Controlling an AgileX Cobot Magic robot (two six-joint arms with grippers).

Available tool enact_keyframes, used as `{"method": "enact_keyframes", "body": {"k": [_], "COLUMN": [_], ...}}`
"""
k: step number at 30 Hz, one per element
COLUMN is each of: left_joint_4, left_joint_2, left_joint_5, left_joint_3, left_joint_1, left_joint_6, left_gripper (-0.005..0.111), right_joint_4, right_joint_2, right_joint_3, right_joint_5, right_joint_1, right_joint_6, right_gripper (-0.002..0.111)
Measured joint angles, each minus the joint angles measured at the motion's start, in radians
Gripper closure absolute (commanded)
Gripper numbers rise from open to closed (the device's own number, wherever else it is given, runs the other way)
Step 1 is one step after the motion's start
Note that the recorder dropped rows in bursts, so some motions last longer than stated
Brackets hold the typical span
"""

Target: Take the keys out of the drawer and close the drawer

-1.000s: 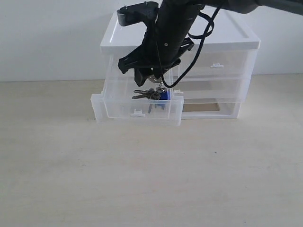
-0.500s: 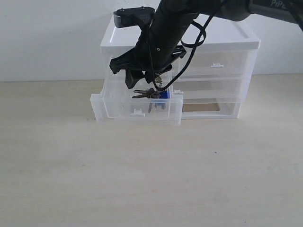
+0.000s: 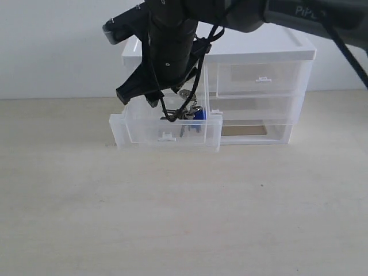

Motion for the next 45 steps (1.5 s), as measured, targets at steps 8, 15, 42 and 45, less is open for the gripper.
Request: {"method": "enact_keyframes", "body": {"k": [8, 15, 42, 45], "left_joint_4": [0.0, 0.0, 0.0, 0.0], "left_joint_2": [0.0, 0.0, 0.0, 0.0], "left_joint_5": [0.0, 0.0, 0.0, 0.0], "left_joint_3": [0.0, 0.0, 0.0, 0.0], "left_joint_1": [0.0, 0.0, 0.0, 0.0], "left_joint_6": [0.0, 0.0, 0.0, 0.0], "left_gripper": [0.102, 0.102, 0.102, 0.102], "right_joint_4": [-0.03, -0.032, -0.061, -0.084], "right_joint_2": [0.003, 0.063, 0.107, 0.109], "right_joint_3": [-0.047, -0.048, -0.058, -0.058], "right_joint_5": [0.079, 0.139, -0.057, -0.1], "right_joint_1": [0.0, 0.0, 0.01, 0.01], "right_joint_6": [0.013, -0.028, -0.252, -0.25], "right_gripper": [0.06, 0.06, 0.108, 0.108]}}
